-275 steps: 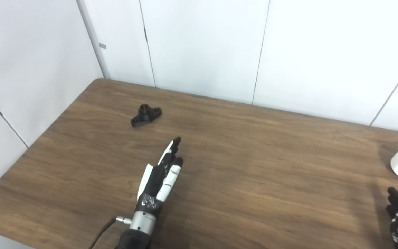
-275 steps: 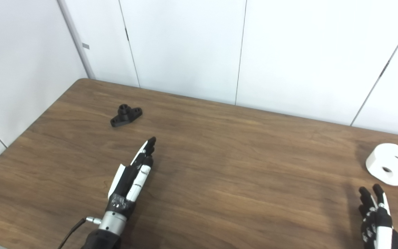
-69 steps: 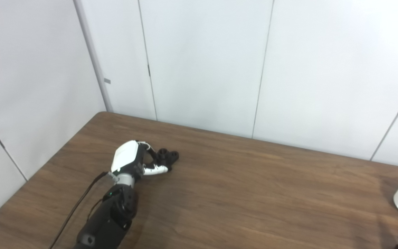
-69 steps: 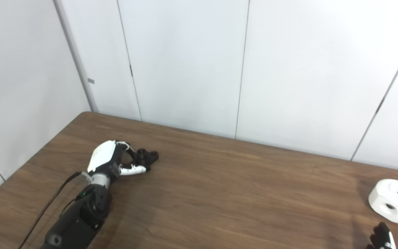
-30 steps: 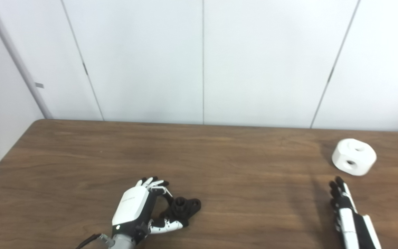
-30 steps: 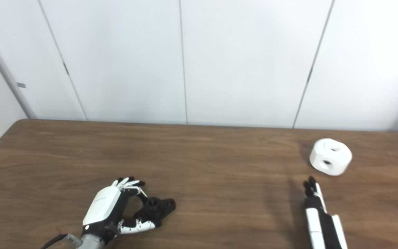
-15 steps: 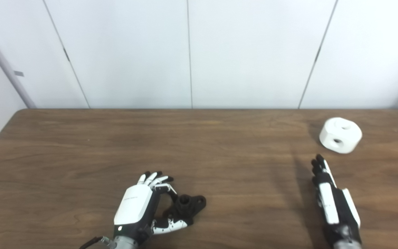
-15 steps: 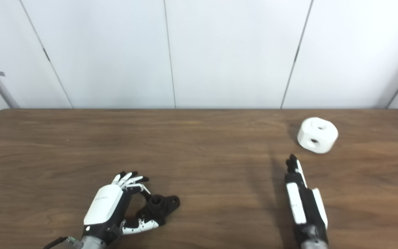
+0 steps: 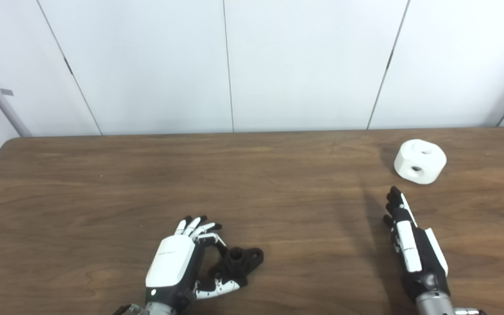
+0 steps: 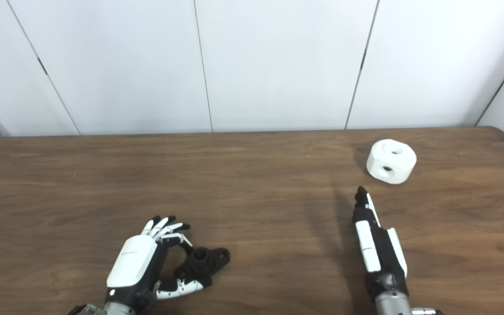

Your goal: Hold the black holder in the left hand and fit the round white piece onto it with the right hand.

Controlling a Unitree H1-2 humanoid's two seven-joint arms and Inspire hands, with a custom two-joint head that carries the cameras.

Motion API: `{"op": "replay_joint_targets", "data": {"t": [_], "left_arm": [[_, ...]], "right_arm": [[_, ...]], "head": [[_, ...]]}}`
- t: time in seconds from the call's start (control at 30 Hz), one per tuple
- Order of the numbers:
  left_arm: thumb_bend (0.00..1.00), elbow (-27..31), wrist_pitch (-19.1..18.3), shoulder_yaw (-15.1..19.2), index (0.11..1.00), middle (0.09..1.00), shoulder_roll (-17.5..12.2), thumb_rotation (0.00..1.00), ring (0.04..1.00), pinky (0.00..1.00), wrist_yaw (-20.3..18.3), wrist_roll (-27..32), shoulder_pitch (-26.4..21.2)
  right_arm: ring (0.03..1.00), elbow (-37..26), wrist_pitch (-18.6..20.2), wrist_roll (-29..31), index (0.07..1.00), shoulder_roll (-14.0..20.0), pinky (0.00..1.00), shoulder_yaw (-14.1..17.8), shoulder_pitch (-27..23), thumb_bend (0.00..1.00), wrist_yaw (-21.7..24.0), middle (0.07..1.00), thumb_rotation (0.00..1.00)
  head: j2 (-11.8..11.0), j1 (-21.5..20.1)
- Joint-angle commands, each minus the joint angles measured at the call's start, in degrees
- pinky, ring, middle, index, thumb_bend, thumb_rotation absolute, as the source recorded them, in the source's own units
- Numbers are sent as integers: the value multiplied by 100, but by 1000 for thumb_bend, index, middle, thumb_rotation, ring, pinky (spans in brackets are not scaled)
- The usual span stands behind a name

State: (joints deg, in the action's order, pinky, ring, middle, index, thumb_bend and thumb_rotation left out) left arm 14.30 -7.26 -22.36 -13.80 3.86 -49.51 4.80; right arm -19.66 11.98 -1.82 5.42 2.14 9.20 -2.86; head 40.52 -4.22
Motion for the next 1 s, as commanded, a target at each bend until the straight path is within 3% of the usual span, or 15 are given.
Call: {"op": "replay_joint_targets", "data": {"t": [0.0,0.07,0.13,0.27,0.3,0.33,0.47,0.6,0.8,0.97], "left_arm": [[523,-72,201,-117,485,823,19,49,932,1000,-88,-94,14],[522,-85,231,-107,485,824,17,48,931,1000,-86,-84,11],[523,-108,272,-90,485,823,17,48,926,1000,-62,-80,11],[523,-150,335,-53,485,822,-14,48,925,1000,-47,-80,0],[523,-144,349,-40,485,822,-26,48,925,1000,-56,-63,-3],[522,-140,367,-26,485,823,-38,48,926,1000,-61,-45,-5],[522,-135,426,46,485,821,-71,48,924,1000,-82,-16,-7],[523,-145,490,114,485,815,-115,48,914,1000,-113,-39,-3],[522,-161,624,203,485,800,-161,47,895,1000,-101,3,19],[522,-123,635,262,485,801,-180,46,896,1000,-192,-7,34]], "right_arm": [[1000,-240,91,-73,1000,93,1000,105,-83,642,1,1000,981],[1000,-298,169,-70,995,161,1000,189,-168,650,23,1000,956],[1000,-355,241,-49,980,225,1000,282,-248,645,51,1000,865],[1000,-491,474,-435,942,419,1000,404,-446,652,-26,1000,760],[924,-524,550,-600,903,503,872,417,-519,647,-39,956,704],[903,-576,692,-852,876,620,841,414,-608,639,-55,935,669],[987,-790,1331,-1423,785,866,981,496,-906,691,-54,961,527],[995,-744,1447,-1634,765,1019,1000,576,-1213,738,-12,970,431],[982,-447,1490,-2204,738,1222,979,679,-1686,808,108,988,419],[992,-204,1489,-2615,735,1434,977,637,-1964,804,264,992,402]], "head": [[3,-4],[-3,-4],[-13,-36],[-4,-243],[4,-334],[8,-379],[7,-700],[-4,-984],[-22,-1265],[-31,-1404]]}}
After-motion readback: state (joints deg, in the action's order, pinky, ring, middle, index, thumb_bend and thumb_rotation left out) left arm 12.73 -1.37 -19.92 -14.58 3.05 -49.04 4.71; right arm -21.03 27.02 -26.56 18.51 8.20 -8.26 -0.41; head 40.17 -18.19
